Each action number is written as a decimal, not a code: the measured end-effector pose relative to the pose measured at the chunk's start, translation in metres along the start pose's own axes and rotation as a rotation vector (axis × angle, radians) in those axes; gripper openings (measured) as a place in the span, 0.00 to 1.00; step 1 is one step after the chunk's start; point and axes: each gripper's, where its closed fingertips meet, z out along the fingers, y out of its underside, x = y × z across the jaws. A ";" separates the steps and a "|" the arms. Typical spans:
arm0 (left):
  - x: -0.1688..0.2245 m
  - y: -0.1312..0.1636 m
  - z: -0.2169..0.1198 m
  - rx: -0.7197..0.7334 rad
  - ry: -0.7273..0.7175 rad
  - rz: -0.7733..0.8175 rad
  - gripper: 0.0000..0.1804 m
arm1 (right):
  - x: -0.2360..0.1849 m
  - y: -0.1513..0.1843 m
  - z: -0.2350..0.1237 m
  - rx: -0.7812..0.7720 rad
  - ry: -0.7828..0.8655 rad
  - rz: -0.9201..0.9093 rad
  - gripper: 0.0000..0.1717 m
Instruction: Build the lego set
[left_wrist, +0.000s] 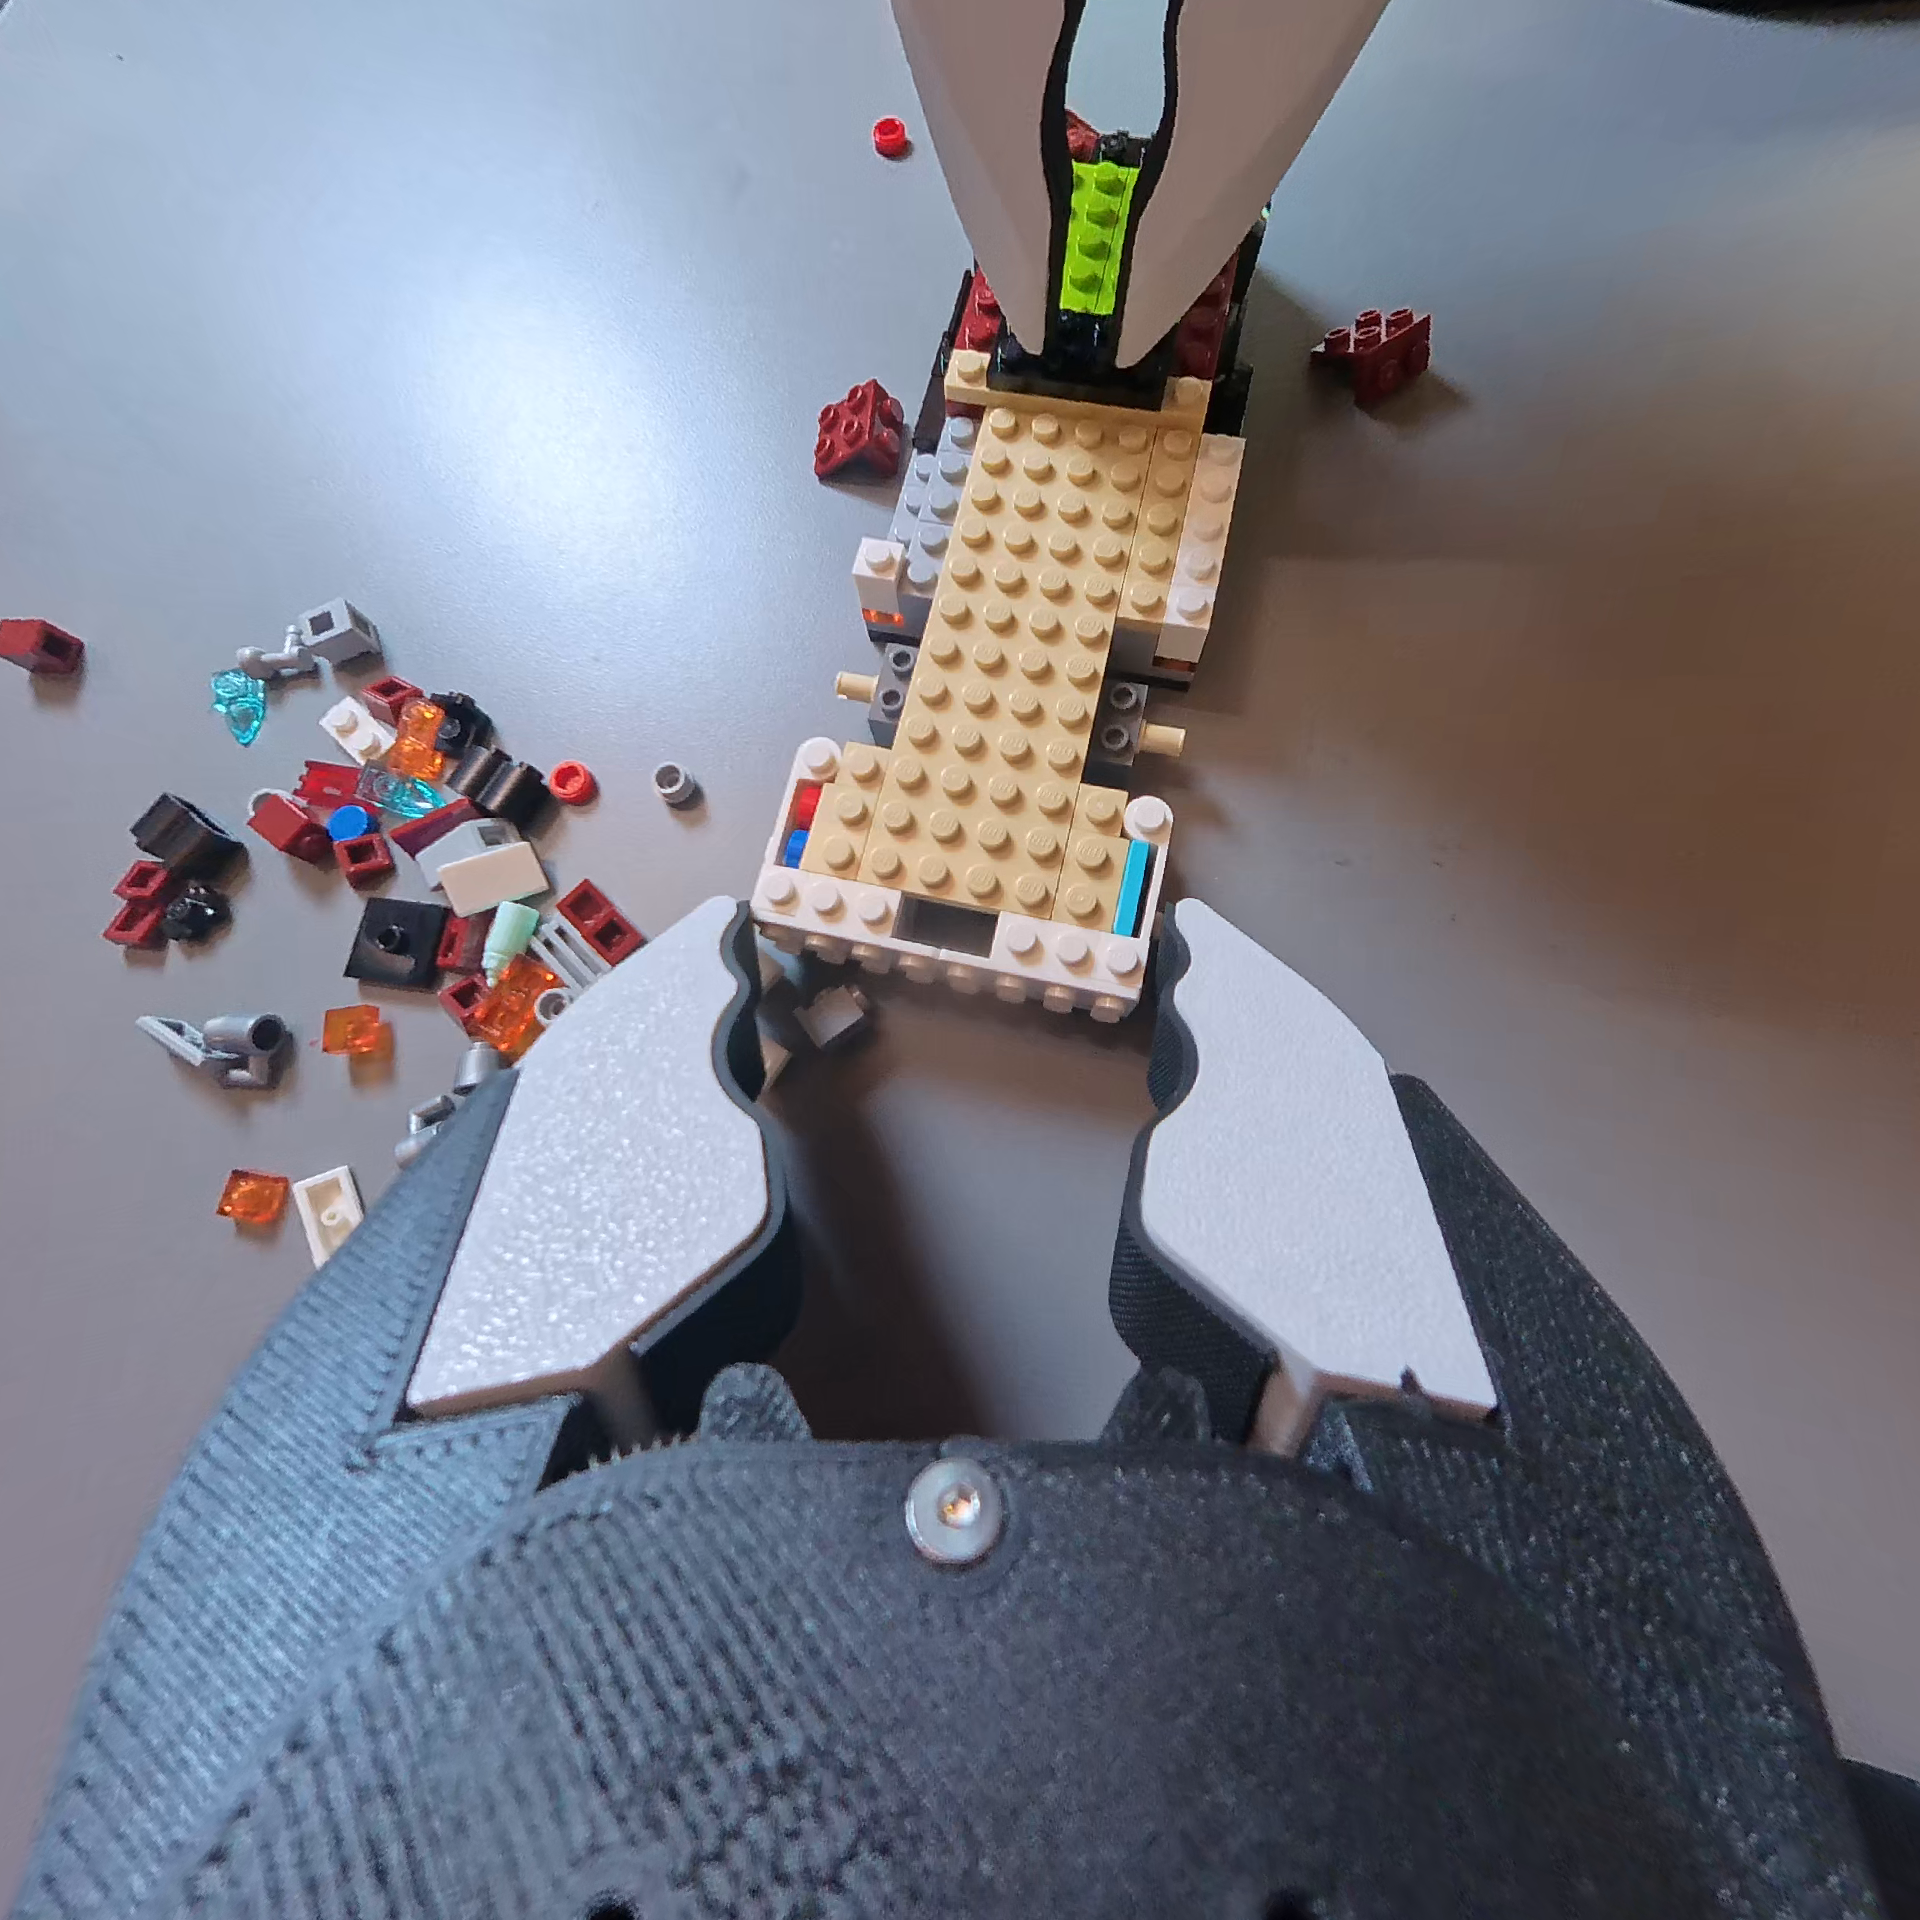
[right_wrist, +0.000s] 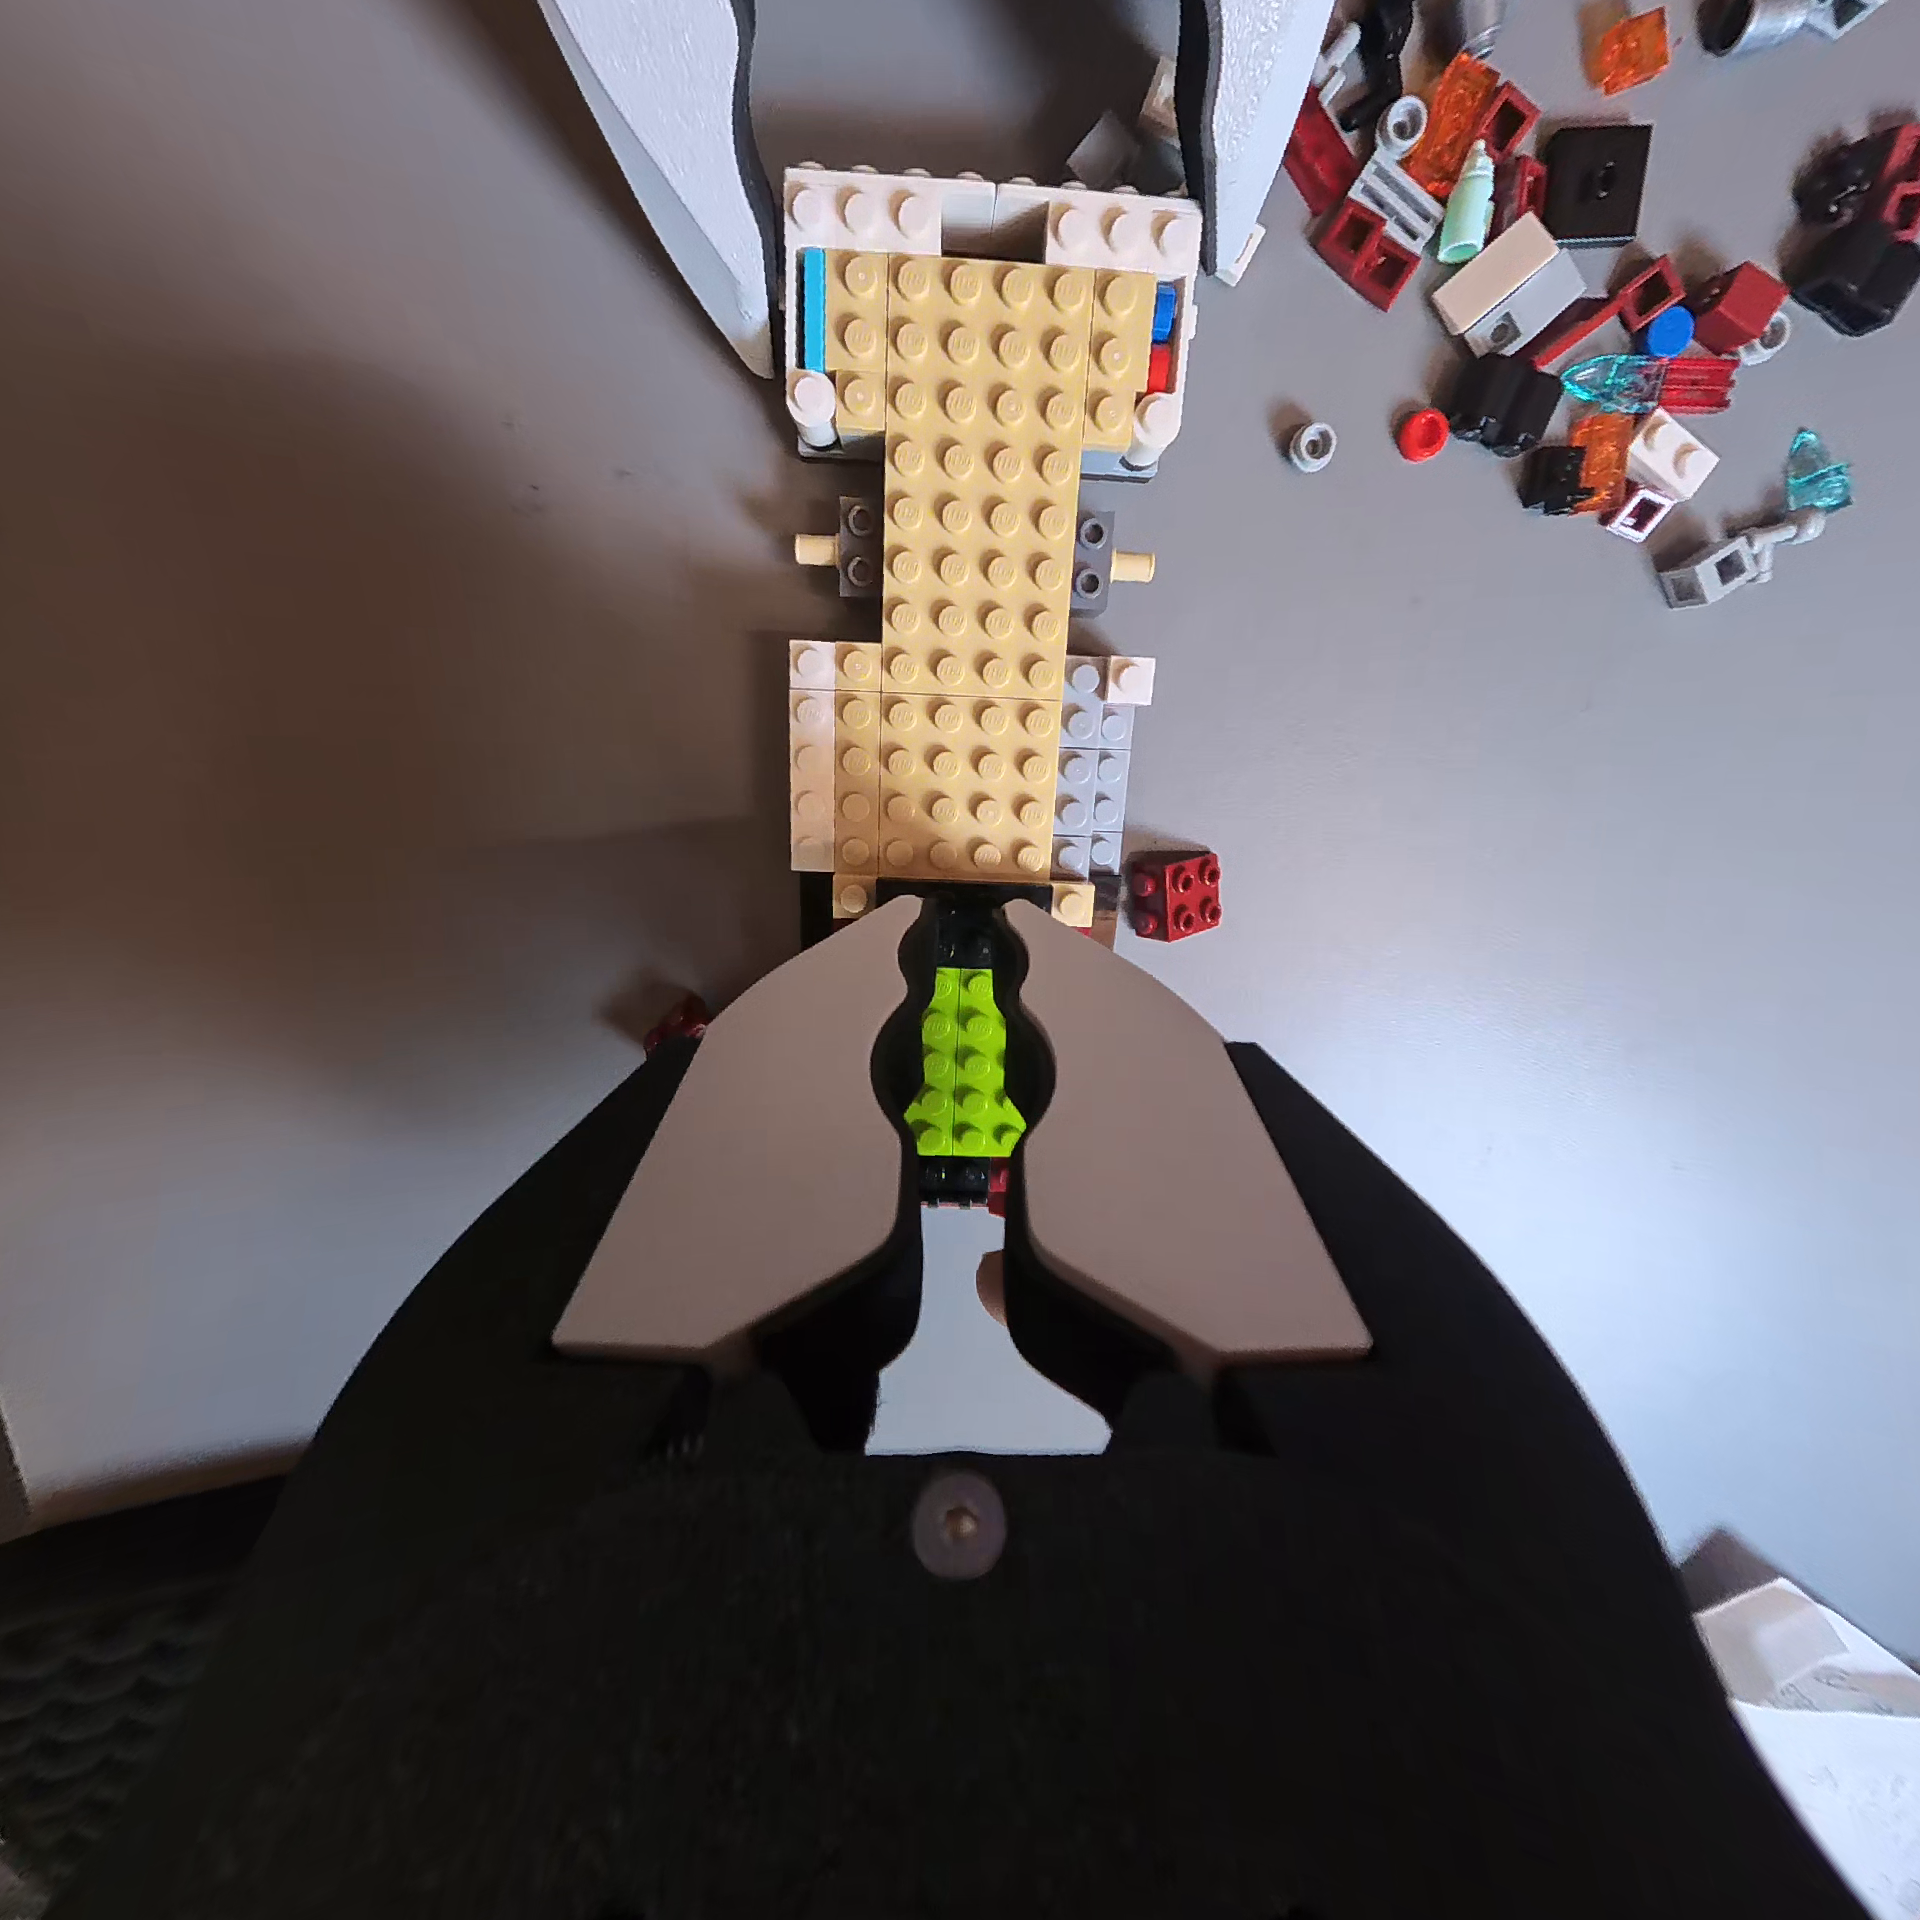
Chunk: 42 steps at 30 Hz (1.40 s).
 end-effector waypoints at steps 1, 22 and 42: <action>0.000 0.000 0.000 -0.001 0.000 0.000 0.41 | 0.000 0.000 0.000 0.006 0.000 0.007 0.06; 0.001 -0.009 -0.008 0.028 0.040 -0.077 0.40 | -0.005 0.044 -0.017 0.367 0.233 0.157 0.33; -0.003 -0.019 -0.013 0.097 0.077 -0.259 0.40 | -0.004 0.045 -0.024 0.307 0.231 0.107 0.23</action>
